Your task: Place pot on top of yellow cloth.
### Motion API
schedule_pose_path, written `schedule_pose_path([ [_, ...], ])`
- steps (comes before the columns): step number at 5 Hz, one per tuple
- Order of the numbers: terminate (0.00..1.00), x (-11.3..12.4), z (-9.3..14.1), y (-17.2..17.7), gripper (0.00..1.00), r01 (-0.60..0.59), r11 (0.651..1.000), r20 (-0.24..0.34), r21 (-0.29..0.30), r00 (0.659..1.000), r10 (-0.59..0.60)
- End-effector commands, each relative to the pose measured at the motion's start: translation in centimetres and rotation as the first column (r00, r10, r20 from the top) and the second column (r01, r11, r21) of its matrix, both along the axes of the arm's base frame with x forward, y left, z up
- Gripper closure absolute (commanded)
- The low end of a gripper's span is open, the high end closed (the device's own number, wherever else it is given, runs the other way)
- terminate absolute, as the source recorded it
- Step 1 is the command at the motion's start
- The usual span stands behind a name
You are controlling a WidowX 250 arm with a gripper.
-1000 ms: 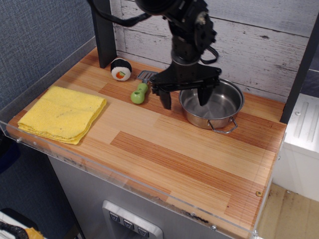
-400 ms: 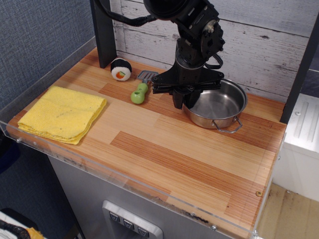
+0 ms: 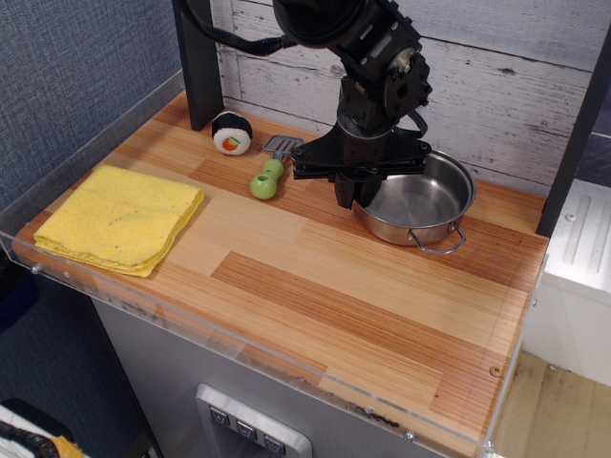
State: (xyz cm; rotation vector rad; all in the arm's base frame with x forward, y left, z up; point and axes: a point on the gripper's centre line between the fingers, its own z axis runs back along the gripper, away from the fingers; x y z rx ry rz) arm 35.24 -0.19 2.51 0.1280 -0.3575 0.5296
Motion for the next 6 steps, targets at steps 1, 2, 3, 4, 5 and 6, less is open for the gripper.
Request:
schedule_pose_path([
  [1,0.0,-0.1,6.4,0.6,1.0,0.11,0.994,0.104,-0.016,0.989,-0.107],
  [2,0.0,-1.3,9.9,2.0,1.0,0.098,0.995,0.134,0.03,0.986,-0.101],
  [3,0.0,-3.1,11.7,4.2,1.0,0.06,0.998,0.135,0.015,0.989,-0.061],
  [4,0.0,-5.7,12.2,7.8,1.0,-0.009,1.0,0.123,0.015,0.992,0.007],
  [5,0.0,-7.5,11.7,11.6,1.0,-0.069,0.997,0.1,0.045,0.993,0.064],
  [6,0.0,-8.3,11.2,15.2,1.0,-0.137,0.989,0.092,0.05,0.987,0.132],
])
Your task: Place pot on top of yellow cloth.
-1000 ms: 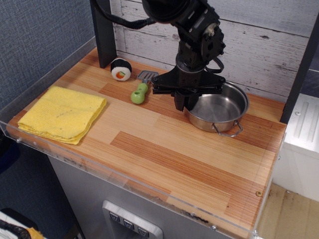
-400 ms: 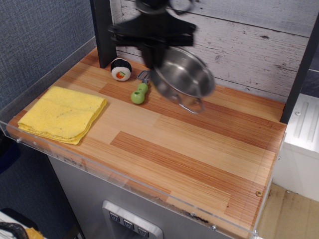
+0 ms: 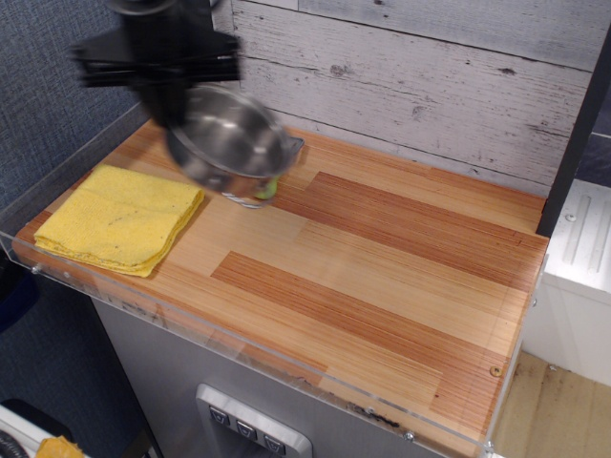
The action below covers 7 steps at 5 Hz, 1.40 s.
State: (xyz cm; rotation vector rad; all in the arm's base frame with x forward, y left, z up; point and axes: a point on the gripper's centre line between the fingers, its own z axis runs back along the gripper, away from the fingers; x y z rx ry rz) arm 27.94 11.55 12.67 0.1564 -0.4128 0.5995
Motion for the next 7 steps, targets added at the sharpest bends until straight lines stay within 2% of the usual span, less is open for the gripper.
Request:
schedule_pose_path([
  [1,0.0,-1.7,0.5,6.5,1.0,-0.11,0.993,0.041,0.045,0.993,0.108],
  [2,0.0,-3.3,-0.7,8.8,1.0,-0.171,0.984,0.026,0.046,0.985,0.17],
  [4,0.0,-6.0,-3.3,9.2,1.0,-0.212,0.977,-0.081,0.018,0.974,0.213],
  [5,0.0,-6.2,-4.7,8.5,1.0,-0.187,0.982,-0.124,-0.017,0.975,0.183],
  [6,0.0,-5.1,-6.2,8.2,1.0,-0.143,0.989,-0.145,-0.044,0.98,0.135],
  [7,0.0,-3.8,-6.7,8.2,1.0,-0.103,0.993,-0.134,-0.063,0.987,0.094],
])
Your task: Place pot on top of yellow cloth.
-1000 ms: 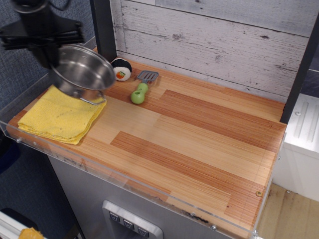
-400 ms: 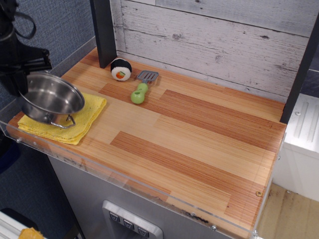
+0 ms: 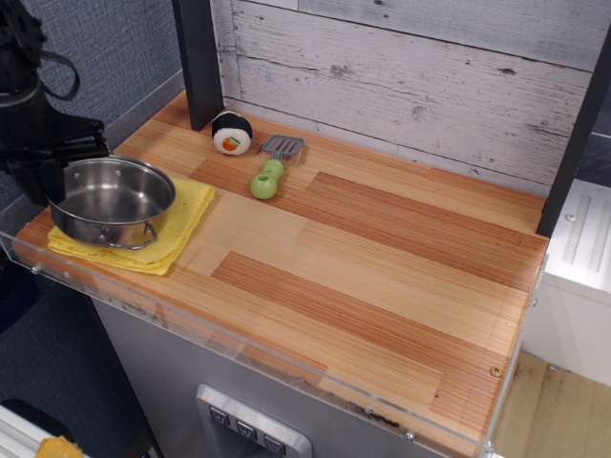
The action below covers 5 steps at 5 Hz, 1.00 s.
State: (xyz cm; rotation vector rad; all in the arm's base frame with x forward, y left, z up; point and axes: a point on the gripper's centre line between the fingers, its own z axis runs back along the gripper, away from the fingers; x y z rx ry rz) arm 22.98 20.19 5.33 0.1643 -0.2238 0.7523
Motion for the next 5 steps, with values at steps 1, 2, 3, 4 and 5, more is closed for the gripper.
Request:
schedule_pose_path([
  [1,0.0,0.9,-0.7,-0.2,1.0,0.063,0.997,0.015,-0.041,0.998,-0.063],
  [2,0.0,0.3,-1.0,-0.2,0.0,0.033,0.998,-0.038,-0.049,0.999,-0.034],
  [3,0.0,0.2,-0.6,-0.1,0.0,0.008,1.0,-0.054,-0.027,0.999,-0.009],
  [4,0.0,0.1,-0.2,-0.1,0.0,0.002,1.0,-0.061,-0.019,0.998,-0.003],
  [5,0.0,0.3,0.6,0.1,0.0,-0.005,1.0,-0.045,-0.012,0.999,0.005],
])
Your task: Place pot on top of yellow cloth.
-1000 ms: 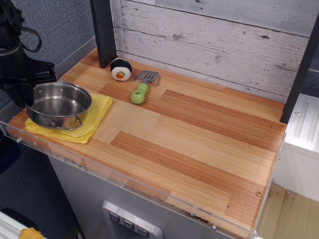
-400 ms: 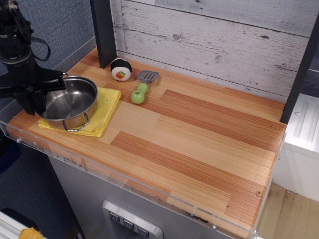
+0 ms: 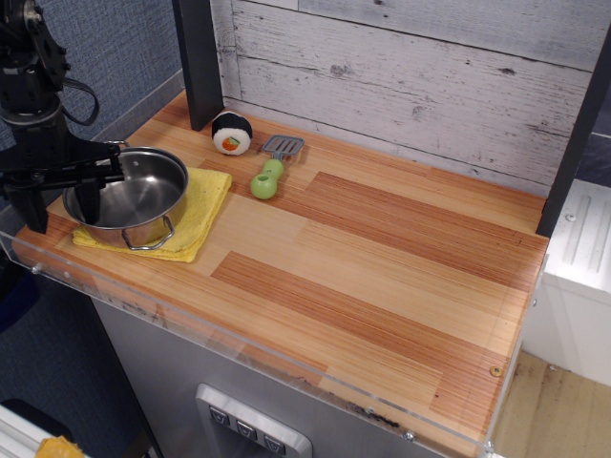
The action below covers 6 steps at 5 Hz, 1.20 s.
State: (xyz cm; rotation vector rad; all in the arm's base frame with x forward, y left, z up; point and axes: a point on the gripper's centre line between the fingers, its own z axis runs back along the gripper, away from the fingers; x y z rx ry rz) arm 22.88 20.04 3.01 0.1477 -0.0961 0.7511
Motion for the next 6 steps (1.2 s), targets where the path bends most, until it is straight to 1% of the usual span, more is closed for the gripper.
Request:
schedule_pose_path([
  [1,0.0,0.9,4.4,0.3,0.0,-0.002,1.0,0.124,0.026,0.992,-0.001],
  [2,0.0,1.5,6.0,0.1,0.0,0.013,1.0,0.141,0.022,0.99,-0.016],
  [3,0.0,1.9,7.8,-0.5,0.0,0.018,1.0,0.146,0.012,0.989,-0.019],
  [6,0.0,1.9,7.8,-0.5,0.0,0.018,1.0,0.146,0.012,0.989,-0.019],
])
